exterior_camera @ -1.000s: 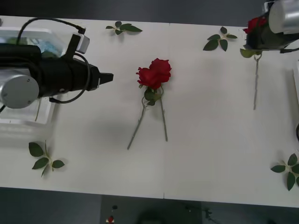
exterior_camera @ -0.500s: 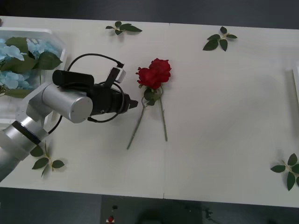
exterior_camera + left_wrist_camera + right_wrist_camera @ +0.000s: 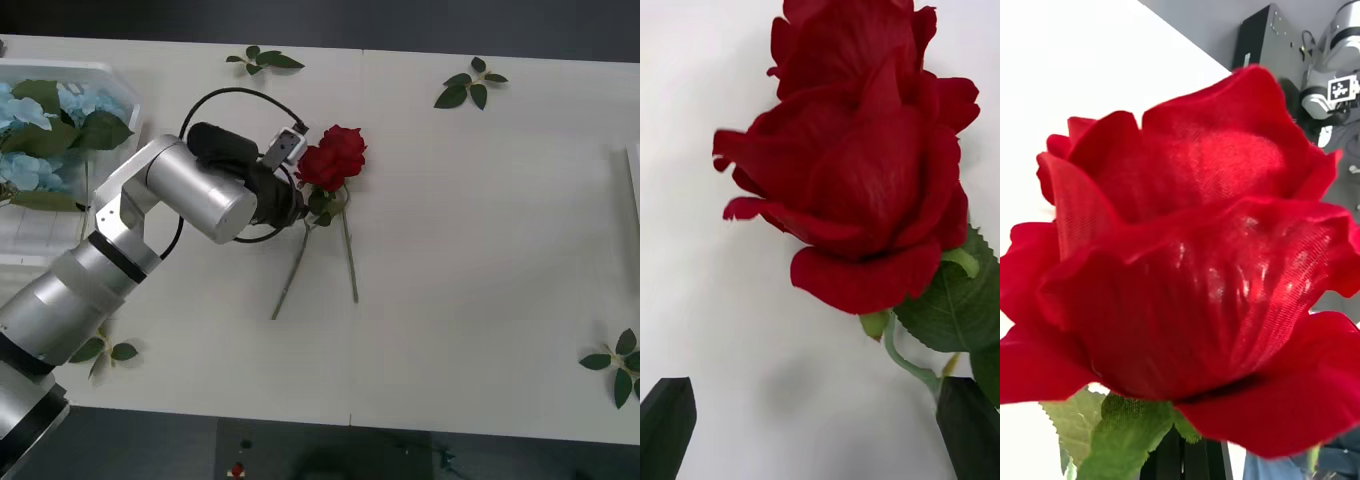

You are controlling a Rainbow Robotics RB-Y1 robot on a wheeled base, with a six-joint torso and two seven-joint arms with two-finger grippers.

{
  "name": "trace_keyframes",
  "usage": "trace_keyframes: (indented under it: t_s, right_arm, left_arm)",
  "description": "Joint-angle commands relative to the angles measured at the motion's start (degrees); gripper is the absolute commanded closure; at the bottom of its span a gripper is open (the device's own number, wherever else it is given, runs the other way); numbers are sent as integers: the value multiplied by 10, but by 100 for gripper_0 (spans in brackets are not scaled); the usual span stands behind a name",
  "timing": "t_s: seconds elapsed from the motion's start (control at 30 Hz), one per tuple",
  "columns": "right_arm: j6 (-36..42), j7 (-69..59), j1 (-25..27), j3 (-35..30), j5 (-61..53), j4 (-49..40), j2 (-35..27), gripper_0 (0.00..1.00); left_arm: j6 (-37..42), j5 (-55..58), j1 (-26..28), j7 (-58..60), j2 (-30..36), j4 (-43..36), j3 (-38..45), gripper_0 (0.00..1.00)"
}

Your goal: Put the red flowers into the right box and the blue flowers into the left box

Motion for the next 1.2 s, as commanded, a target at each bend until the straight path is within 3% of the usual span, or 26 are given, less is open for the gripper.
trace_keyframes:
  t_s: [0.03,0.1,0.13,0.5,0.77,1.0,1.2]
  right_arm:
    - [-1,-24,-11,4,11,-15,-25,50]
    - [-1,-26,-11,2,11,-15,-24,3]
    - [-2,-27,-11,0,10,-14,-24,0]
    - [3,-21,-11,0,-28,-25,-24,0]
    - [146,-35,-12,-16,-216,-110,-20,0]
    - [209,-87,-11,-66,-337,-132,37,0]
    - [189,-99,-11,-78,-433,-143,110,0]
  left_arm:
    - [3,-27,-23,-12,4,3,-27,6]
    - [2,-25,-22,-12,1,18,-33,6]
    - [2,-27,-22,-13,-2,24,-36,7]
    - [3,-41,-17,-12,-34,54,-50,6]
    - [13,-41,-17,-14,-53,54,-51,7]
    - [26,-41,-9,-17,-56,54,-50,9]
    - [26,-49,4,-22,-56,54,-50,21]
